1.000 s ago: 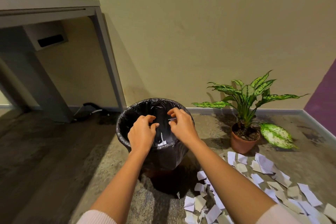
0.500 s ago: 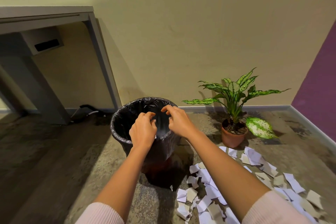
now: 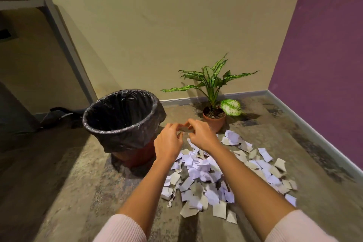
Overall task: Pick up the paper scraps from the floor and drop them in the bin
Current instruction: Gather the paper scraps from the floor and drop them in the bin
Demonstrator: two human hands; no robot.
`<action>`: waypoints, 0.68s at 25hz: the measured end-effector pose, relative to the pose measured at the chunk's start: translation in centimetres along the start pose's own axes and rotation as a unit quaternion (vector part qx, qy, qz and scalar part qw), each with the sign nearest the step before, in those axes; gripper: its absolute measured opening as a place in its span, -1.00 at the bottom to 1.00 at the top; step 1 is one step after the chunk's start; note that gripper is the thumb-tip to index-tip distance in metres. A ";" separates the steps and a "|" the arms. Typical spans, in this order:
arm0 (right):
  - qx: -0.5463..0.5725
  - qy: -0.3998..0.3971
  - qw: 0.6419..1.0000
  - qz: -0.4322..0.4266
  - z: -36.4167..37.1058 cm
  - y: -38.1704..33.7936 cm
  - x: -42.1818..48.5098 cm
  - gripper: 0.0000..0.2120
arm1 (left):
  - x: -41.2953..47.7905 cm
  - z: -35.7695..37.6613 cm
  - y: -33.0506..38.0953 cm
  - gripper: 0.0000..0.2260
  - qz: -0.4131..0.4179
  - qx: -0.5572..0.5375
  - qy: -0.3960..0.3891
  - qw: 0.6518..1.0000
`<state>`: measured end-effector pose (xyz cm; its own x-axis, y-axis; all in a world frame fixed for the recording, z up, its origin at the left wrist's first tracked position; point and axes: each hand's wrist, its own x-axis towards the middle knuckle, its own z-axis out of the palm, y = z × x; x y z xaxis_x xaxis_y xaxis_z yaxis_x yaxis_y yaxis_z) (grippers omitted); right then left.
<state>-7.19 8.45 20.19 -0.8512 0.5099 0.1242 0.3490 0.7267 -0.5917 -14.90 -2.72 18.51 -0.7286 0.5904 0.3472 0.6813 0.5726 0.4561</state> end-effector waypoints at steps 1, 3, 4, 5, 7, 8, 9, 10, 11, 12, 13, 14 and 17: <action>-0.004 -0.005 1.000 0.019 0.0 1.5 -1.3 -0.68 | -1.2 1.4 0.7 -0.76 0.004 -0.005 -0.018 1.000; -0.012 -0.015 0.998 0.059 0.1 4.7 -4.0 -0.67 | -3.4 4.2 1.9 -0.73 0.012 -0.012 -0.062 0.998; -0.015 -0.019 0.996 0.081 0.2 6.4 -5.5 -0.67 | -4.6 5.7 2.6 -0.72 0.018 -0.017 -0.089 0.996; -0.016 -0.025 0.994 0.102 0.3 8.1 -6.8 -0.68 | -5.7 7.1 3.1 -0.72 0.025 -0.021 -0.116 0.993; -0.019 -0.045 0.988 0.146 0.2 11.3 -9.2 -0.70 | -7.6 9.6 4.1 -0.70 0.039 -0.022 -0.168 0.985; -0.022 -0.054 0.985 0.165 0.0 12.7 -10.2 -0.71 | -8.5 10.7 4.6 -0.70 0.047 -0.019 -0.190 0.980; -0.028 -0.063 0.981 0.183 -0.1 14.3 -11.3 -0.72 | -9.4 11.9 5.1 -0.70 0.055 -0.018 -0.212 0.976; -0.034 -0.073 0.976 0.201 -0.3 15.7 -12.4 -0.72 | -10.2 13.0 5.5 -0.70 0.060 -0.017 -0.232 0.971; -0.035 -0.081 0.972 0.220 -0.4 17.0 -13.4 -0.72 | -11.0 13.9 5.9 -0.70 0.067 -0.015 -0.253 0.965; -0.036 -0.089 0.966 0.238 -0.5 18.2 -14.5 -0.73 | -11.7 14.8 6.3 -0.70 0.073 -0.012 -0.275 0.958; -0.040 -0.101 0.961 0.255 -0.6 19.4 -15.5 -0.75 | -12.4 15.7 6.6 -0.70 0.081 -0.011 -0.295 0.952; -0.048 -0.117 0.954 0.272 -0.5 20.7 -16.7 -0.77 | -13.3 16.7 7.1 -0.71 0.088 -0.013 -0.316 0.945; -0.075 -0.170 0.928 0.323 -0.1 23.5 -19.8 -0.82 | -15.7 18.7 7.8 -0.70 0.094 -0.025 -0.366 0.925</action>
<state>17.94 15.48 3.84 -0.5103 0.7049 -0.4926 0.8588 0.3880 -0.3345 3.20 3.06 1.30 -0.3420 0.9144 -0.2166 0.7735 0.4048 0.4876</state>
